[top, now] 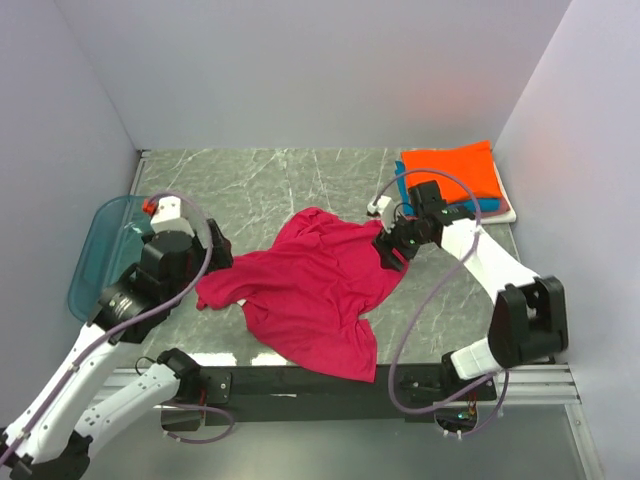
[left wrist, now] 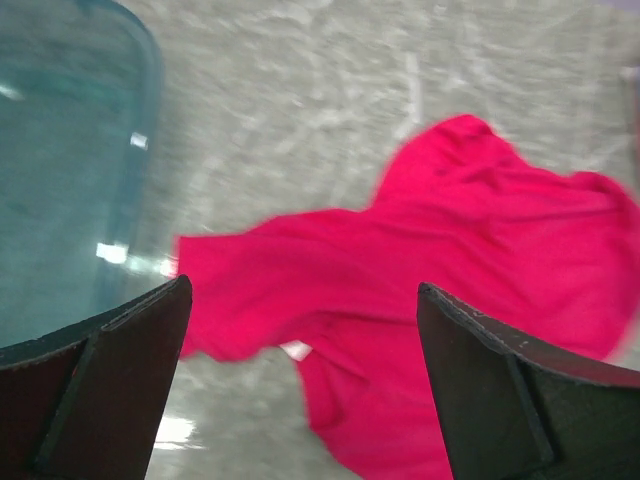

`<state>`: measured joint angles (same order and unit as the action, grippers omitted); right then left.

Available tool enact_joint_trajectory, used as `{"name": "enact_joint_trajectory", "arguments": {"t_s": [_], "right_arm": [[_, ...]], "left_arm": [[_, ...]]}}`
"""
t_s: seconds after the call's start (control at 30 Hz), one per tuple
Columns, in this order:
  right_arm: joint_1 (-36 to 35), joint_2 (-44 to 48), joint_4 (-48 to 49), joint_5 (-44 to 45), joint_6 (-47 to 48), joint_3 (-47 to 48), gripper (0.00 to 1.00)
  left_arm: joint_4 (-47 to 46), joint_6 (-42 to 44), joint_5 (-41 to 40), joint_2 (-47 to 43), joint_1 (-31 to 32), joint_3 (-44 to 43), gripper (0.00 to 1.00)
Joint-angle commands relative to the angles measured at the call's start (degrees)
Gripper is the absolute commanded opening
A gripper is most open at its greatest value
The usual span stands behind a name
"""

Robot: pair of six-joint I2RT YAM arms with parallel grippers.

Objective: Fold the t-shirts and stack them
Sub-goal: Flatten the tshirt out

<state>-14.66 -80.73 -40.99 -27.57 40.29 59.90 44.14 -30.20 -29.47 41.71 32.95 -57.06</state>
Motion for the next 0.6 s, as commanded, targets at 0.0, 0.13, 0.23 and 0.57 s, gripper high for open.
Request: {"name": "enact_joint_trajectory", "arguments": {"t_s": [0.0,0.13,0.23,0.57], "right_arm": [[1.1,-5.9,5.5,5.5,-6.1,4.0,0.74],[2.6,-9.1,9.3,12.9,-13.4,3.9,0.72],[5.4,-10.3,10.7,17.1,-15.7,4.5,0.70],[8.5,-17.6,7.8,15.4,-19.2,8.7,0.64]], "left_arm": [[-2.7,-8.2,9.4,-3.8,-0.2,3.5,0.99],[-16.0,-10.7,28.8,-3.0,-0.2,13.2,0.92],[-31.0,-13.7,48.3,-3.4,0.4,23.2,0.99],[-42.0,-13.1,32.5,15.1,29.0,25.0,0.97]]}}
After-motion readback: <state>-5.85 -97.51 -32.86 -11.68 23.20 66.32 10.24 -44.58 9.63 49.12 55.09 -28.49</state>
